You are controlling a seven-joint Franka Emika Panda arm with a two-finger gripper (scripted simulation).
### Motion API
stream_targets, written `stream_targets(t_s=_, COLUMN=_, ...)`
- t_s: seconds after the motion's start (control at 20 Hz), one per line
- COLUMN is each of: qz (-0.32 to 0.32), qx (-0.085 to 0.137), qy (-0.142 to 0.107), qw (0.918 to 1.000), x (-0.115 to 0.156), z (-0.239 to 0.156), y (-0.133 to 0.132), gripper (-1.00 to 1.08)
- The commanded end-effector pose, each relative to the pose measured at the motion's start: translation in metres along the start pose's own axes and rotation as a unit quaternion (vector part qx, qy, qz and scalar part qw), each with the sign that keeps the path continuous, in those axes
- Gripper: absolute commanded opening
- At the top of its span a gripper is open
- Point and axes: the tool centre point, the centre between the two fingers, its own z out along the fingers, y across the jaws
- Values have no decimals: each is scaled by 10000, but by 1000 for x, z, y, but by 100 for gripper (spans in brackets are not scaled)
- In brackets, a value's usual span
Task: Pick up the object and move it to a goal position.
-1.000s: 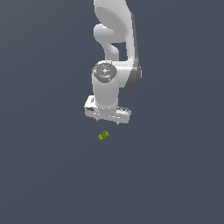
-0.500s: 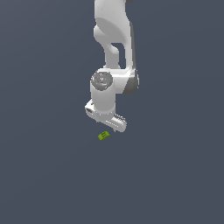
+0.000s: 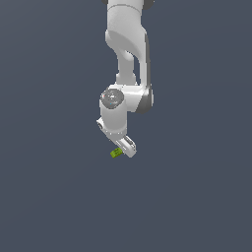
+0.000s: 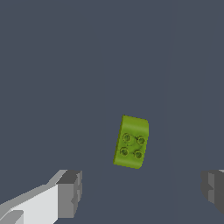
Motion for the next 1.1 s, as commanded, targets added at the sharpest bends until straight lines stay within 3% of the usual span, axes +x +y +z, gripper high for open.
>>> stream_targets(t_s=0.0, qz=305, qx=15, qy=24, qw=9995, x=2, z=5, y=1, gripper=100)
stream_targets(t_s=0.45, qz=912, qx=43, qy=73, qw=9958, x=7, z=16, y=3, gripper=100)
stream_targets(t_s=1.05, qz=960, qx=44, qy=75, qw=9953, x=7, z=33, y=4, gripper=100)
